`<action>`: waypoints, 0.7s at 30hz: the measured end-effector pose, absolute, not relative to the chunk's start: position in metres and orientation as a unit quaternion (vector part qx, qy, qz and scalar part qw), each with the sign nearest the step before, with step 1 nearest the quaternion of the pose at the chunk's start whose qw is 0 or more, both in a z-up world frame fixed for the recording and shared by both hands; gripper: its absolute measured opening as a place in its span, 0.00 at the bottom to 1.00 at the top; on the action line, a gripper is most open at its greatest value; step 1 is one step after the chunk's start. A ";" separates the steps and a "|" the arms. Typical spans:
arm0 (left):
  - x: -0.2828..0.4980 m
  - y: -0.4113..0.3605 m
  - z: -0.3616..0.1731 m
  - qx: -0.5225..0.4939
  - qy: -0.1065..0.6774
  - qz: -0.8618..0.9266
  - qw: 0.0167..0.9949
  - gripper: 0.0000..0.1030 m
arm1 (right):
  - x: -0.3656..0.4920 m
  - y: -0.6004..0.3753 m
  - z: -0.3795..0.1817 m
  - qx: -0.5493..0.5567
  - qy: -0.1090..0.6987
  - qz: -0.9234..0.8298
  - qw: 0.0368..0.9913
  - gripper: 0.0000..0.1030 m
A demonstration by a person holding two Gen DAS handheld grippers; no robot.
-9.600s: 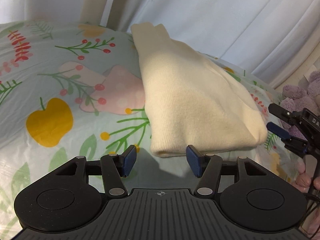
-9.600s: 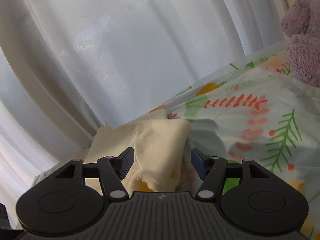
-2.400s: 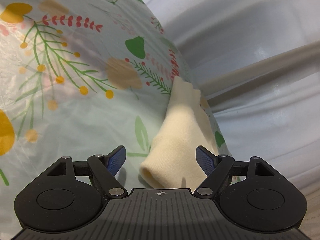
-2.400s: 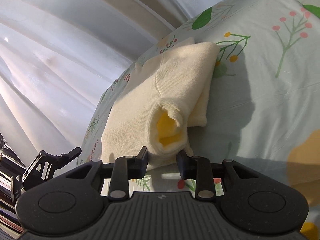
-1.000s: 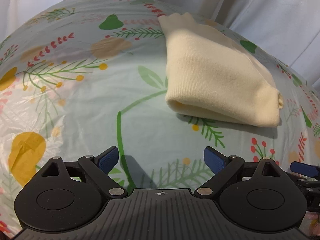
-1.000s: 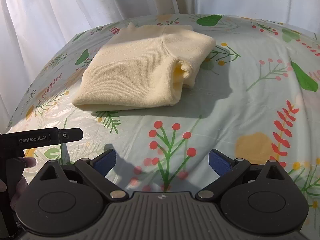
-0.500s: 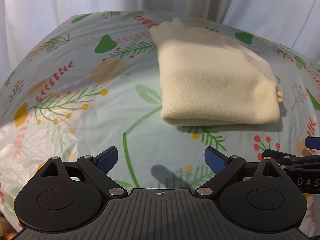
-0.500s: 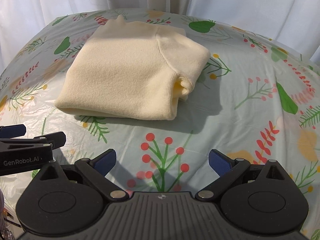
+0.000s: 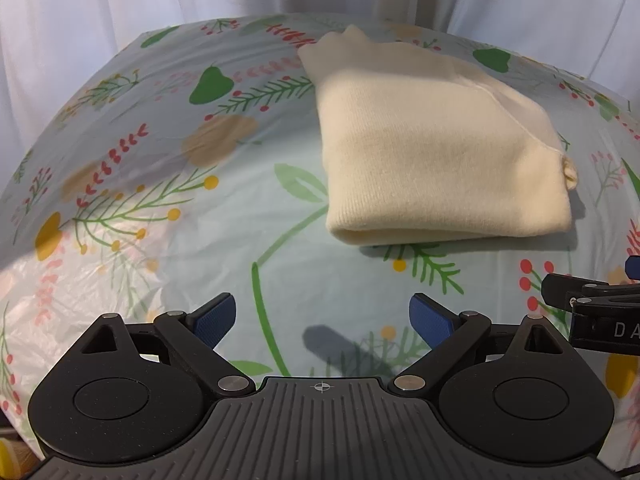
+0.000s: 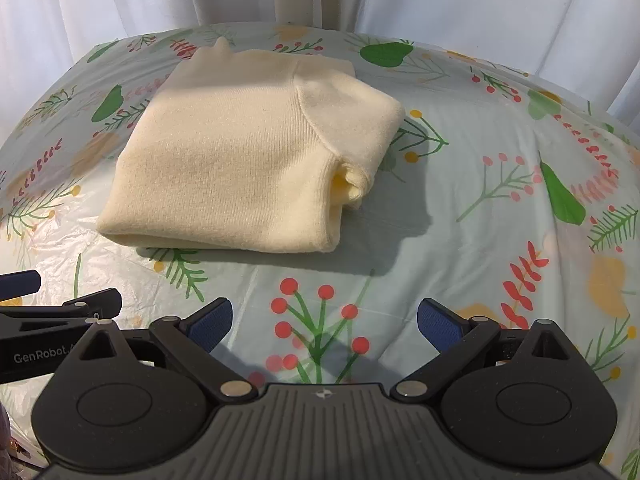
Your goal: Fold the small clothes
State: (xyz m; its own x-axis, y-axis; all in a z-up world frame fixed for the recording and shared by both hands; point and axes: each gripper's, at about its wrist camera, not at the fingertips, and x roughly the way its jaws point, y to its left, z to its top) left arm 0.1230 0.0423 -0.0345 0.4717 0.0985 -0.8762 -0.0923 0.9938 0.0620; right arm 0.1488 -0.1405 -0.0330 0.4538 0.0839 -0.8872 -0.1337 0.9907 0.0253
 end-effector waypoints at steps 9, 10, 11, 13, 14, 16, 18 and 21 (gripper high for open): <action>0.125 0.040 -0.036 0.006 0.513 0.053 0.857 0.94 | 0.149 -0.141 -0.032 -0.023 0.517 0.063 0.853 0.96; 0.125 0.040 -0.036 0.006 0.513 0.053 0.857 0.94 | 0.149 -0.141 -0.031 -0.023 0.516 0.063 0.854 0.96; 0.125 0.040 -0.036 0.007 0.513 0.053 0.857 0.94 | 0.149 -0.142 -0.031 -0.022 0.516 0.063 0.854 0.96; 0.126 0.041 -0.036 0.008 0.512 0.055 0.857 0.94 | 0.149 -0.142 -0.031 -0.021 0.516 0.063 0.854 0.96; 0.126 0.041 -0.036 0.009 0.512 0.055 0.857 0.94 | 0.150 -0.142 -0.031 -0.020 0.515 0.062 0.854 0.96; 0.126 0.041 -0.037 0.010 0.512 0.057 0.857 0.94 | 0.150 -0.142 -0.031 -0.019 0.515 0.062 0.855 0.96; 0.126 0.041 -0.037 0.011 0.513 0.057 0.856 0.94 | 0.150 -0.143 -0.031 -0.018 0.515 0.061 0.855 0.96; 0.126 0.040 -0.038 0.014 0.513 0.058 0.856 0.94 | 0.151 -0.144 -0.032 -0.017 0.515 0.059 0.855 0.96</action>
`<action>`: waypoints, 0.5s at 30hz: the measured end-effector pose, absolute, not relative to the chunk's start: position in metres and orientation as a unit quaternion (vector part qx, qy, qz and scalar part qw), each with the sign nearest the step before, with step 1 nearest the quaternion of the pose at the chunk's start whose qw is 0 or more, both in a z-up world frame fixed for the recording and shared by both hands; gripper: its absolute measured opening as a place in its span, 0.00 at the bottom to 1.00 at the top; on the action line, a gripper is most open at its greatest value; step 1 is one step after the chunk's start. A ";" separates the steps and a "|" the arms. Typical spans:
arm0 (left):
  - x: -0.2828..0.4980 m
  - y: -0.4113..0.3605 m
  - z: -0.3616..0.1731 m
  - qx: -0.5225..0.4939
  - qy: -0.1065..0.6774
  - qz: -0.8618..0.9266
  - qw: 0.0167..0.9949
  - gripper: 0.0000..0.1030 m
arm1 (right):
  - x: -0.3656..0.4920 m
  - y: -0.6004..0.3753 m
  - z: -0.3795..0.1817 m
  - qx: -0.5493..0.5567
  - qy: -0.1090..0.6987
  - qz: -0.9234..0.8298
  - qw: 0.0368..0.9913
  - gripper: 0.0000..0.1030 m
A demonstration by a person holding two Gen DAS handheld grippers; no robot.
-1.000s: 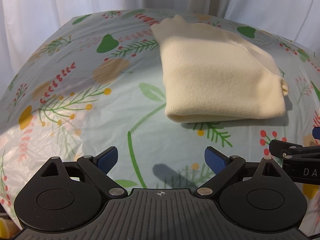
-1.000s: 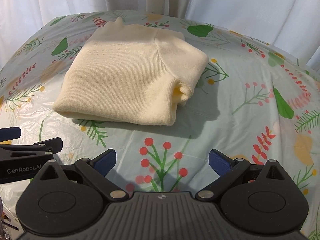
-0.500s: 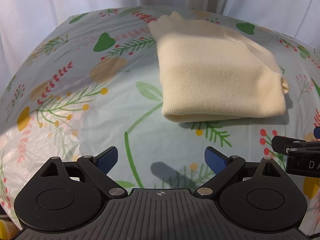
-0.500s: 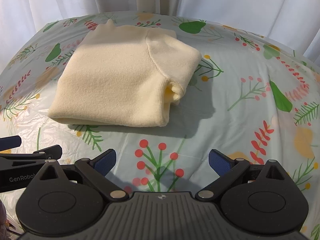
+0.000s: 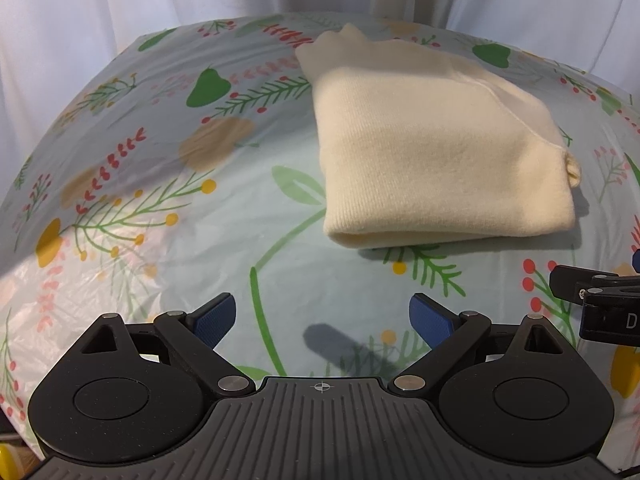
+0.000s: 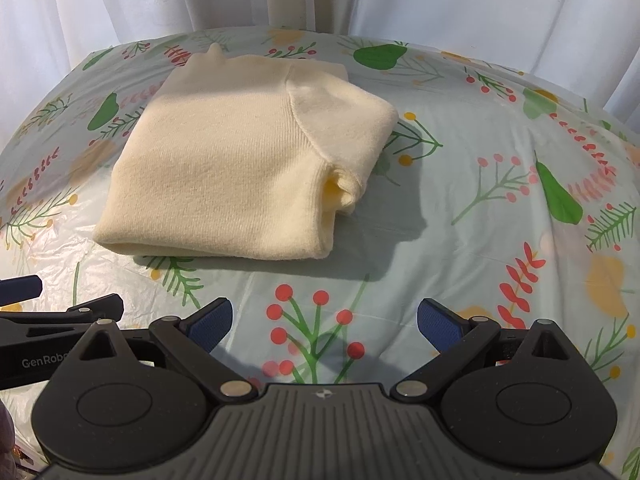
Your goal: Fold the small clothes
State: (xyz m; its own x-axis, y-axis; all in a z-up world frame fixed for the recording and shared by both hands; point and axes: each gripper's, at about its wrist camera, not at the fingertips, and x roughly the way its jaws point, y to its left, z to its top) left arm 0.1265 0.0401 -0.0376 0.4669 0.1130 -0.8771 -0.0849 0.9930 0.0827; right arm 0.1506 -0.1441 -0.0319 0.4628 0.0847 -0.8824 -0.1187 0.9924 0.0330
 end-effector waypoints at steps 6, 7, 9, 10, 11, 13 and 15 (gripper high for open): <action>0.128 0.039 -0.038 0.014 0.514 0.056 0.856 0.94 | 0.151 -0.146 -0.031 -0.012 0.513 0.057 0.856 0.96; 0.128 0.039 -0.038 0.014 0.513 0.056 0.856 0.94 | 0.151 -0.146 -0.031 -0.012 0.513 0.057 0.857 0.96; 0.128 0.038 -0.038 0.015 0.513 0.057 0.857 0.94 | 0.151 -0.146 -0.030 -0.011 0.511 0.056 0.857 0.96; 0.129 0.038 -0.038 0.015 0.512 0.057 0.857 0.94 | 0.151 -0.145 -0.030 -0.012 0.511 0.056 0.858 0.96; 0.129 0.038 -0.038 0.015 0.512 0.057 0.857 0.94 | 0.152 -0.146 -0.030 -0.012 0.511 0.057 0.858 0.96; 0.129 0.038 -0.038 0.015 0.513 0.057 0.857 0.94 | 0.152 -0.146 -0.030 -0.012 0.510 0.056 0.858 0.96; 0.129 0.038 -0.038 0.015 0.512 0.057 0.857 0.94 | 0.152 -0.146 -0.030 -0.012 0.510 0.057 0.858 0.96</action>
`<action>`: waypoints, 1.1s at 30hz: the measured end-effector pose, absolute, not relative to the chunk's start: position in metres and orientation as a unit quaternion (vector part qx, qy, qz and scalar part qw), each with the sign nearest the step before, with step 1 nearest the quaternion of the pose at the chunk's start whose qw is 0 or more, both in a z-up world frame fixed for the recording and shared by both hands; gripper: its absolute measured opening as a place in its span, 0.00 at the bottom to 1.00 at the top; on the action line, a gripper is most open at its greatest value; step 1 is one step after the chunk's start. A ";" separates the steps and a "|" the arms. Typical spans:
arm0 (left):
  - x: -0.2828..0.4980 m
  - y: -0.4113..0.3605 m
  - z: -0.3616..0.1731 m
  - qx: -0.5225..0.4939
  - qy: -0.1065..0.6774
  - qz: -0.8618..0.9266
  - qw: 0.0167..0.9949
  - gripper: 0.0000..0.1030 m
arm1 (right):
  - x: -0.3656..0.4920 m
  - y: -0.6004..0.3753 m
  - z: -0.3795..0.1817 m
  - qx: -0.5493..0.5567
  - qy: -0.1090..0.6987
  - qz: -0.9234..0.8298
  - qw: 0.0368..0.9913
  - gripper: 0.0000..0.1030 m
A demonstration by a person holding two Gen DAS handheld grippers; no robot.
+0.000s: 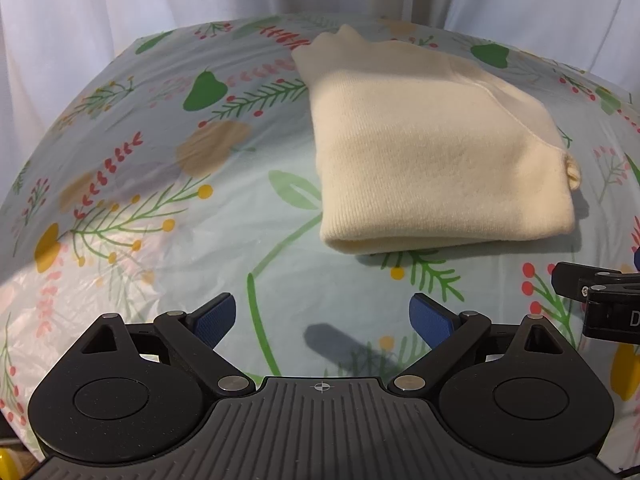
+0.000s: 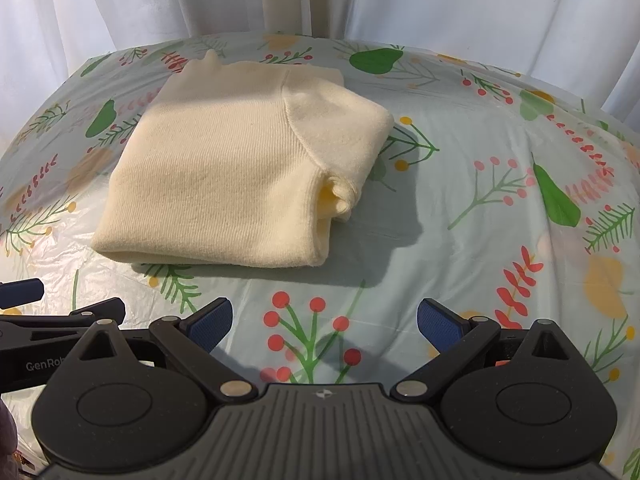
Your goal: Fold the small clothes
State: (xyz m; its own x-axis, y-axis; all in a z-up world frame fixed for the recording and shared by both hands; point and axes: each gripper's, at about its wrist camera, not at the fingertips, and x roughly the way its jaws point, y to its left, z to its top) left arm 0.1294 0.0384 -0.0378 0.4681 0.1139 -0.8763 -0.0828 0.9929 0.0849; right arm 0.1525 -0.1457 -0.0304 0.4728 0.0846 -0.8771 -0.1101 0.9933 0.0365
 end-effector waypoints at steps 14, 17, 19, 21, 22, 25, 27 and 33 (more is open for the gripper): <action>0.136 0.039 -0.039 0.016 0.514 0.056 0.856 0.94 | 0.156 -0.149 -0.030 -0.007 0.508 0.051 0.860 0.96; 0.136 0.039 -0.040 0.014 0.515 0.056 0.855 0.94 | 0.157 -0.149 -0.030 -0.007 0.508 0.050 0.860 0.96; 0.137 0.040 -0.040 0.014 0.515 0.057 0.855 0.94 | 0.157 -0.149 -0.030 -0.008 0.508 0.050 0.860 0.96; 0.136 0.040 -0.040 0.014 0.515 0.057 0.855 0.94 | 0.156 -0.149 -0.030 -0.008 0.507 0.049 0.860 0.96; 0.136 0.040 -0.040 0.013 0.515 0.057 0.855 0.94 | 0.156 -0.149 -0.030 -0.007 0.507 0.049 0.860 0.96; 0.136 0.041 -0.040 0.012 0.514 0.056 0.856 0.94 | 0.156 -0.149 -0.030 -0.006 0.507 0.049 0.860 0.96; 0.135 0.041 -0.040 0.011 0.514 0.056 0.856 0.94 | 0.156 -0.149 -0.030 -0.006 0.507 0.049 0.861 0.96; 0.135 0.040 -0.040 0.011 0.515 0.055 0.855 0.94 | 0.155 -0.150 -0.029 -0.004 0.506 0.045 0.861 0.96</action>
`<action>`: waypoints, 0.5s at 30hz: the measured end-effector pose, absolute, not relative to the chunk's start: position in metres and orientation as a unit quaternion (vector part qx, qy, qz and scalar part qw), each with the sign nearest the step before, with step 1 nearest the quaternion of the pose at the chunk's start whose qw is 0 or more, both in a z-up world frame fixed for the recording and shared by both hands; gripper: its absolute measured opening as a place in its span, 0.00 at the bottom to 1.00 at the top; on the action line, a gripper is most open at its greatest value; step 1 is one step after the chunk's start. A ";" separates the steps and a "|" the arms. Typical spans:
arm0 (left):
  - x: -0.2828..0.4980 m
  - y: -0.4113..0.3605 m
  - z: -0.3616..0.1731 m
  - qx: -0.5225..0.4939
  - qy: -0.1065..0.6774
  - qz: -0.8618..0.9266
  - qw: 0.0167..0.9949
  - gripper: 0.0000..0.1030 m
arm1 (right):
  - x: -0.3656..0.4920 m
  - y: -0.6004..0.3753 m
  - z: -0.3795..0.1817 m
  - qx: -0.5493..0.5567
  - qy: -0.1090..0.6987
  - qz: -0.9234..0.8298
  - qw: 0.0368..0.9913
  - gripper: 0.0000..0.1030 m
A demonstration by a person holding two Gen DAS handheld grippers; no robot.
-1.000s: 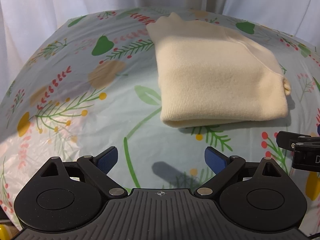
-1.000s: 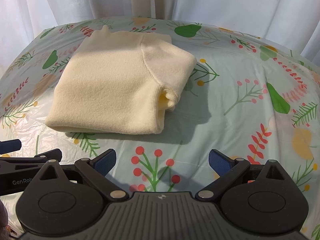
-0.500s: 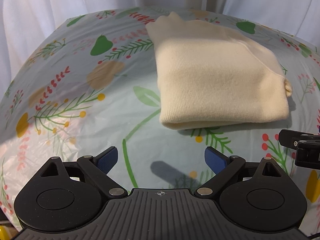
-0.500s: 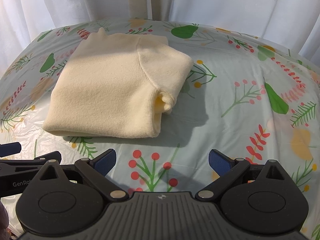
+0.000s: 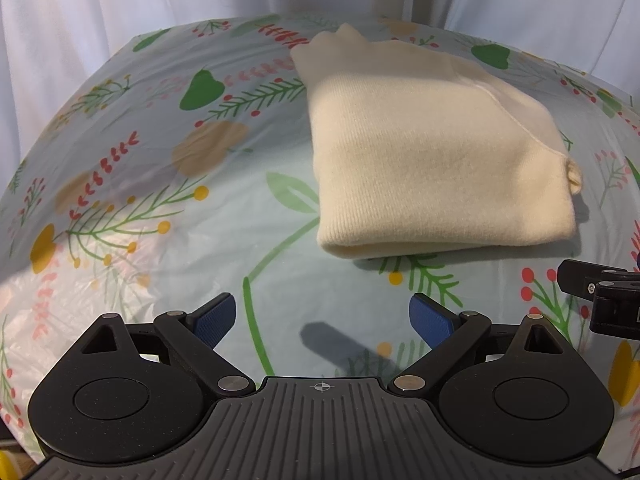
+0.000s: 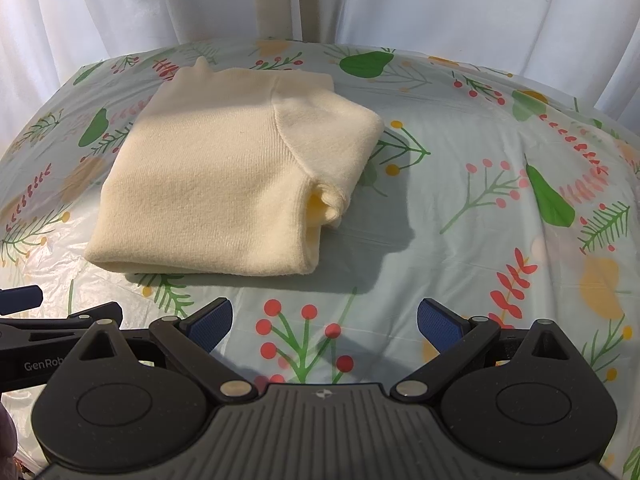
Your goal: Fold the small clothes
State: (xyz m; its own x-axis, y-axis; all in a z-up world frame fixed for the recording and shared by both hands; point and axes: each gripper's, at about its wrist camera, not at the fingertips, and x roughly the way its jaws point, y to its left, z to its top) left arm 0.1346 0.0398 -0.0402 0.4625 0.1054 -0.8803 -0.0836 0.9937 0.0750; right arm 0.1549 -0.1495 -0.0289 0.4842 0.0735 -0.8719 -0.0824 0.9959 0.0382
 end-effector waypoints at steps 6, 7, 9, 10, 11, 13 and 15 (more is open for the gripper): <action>0.134 0.039 -0.040 0.009 0.516 0.056 0.855 0.94 | 0.154 -0.150 -0.029 -0.005 0.506 0.044 0.862 0.96; 0.133 0.039 -0.040 0.009 0.516 0.056 0.855 0.94 | 0.154 -0.150 -0.028 -0.004 0.505 0.043 0.862 0.96; 0.134 0.040 -0.040 0.009 0.516 0.057 0.855 0.94 | 0.154 -0.150 -0.028 -0.005 0.505 0.044 0.862 0.96; 0.134 0.040 -0.040 0.008 0.517 0.057 0.854 0.94 | 0.154 -0.150 -0.028 -0.005 0.505 0.043 0.862 0.96; 0.133 0.040 -0.040 0.008 0.517 0.057 0.854 0.94 | 0.154 -0.150 -0.028 -0.005 0.505 0.043 0.862 0.96; 0.134 0.040 -0.041 0.007 0.518 0.057 0.854 0.94 | 0.154 -0.150 -0.028 -0.005 0.506 0.043 0.862 0.96; 0.133 0.041 -0.041 0.005 0.519 0.055 0.853 0.94 | 0.154 -0.150 -0.028 -0.005 0.506 0.043 0.862 0.96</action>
State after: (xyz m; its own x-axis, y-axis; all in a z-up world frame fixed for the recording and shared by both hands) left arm 0.1333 0.0407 -0.0410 0.4560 0.0991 -0.8845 -0.0887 0.9939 0.0656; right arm 0.1537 -0.1496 -0.0283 0.4851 0.0689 -0.8717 -0.0792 0.9963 0.0347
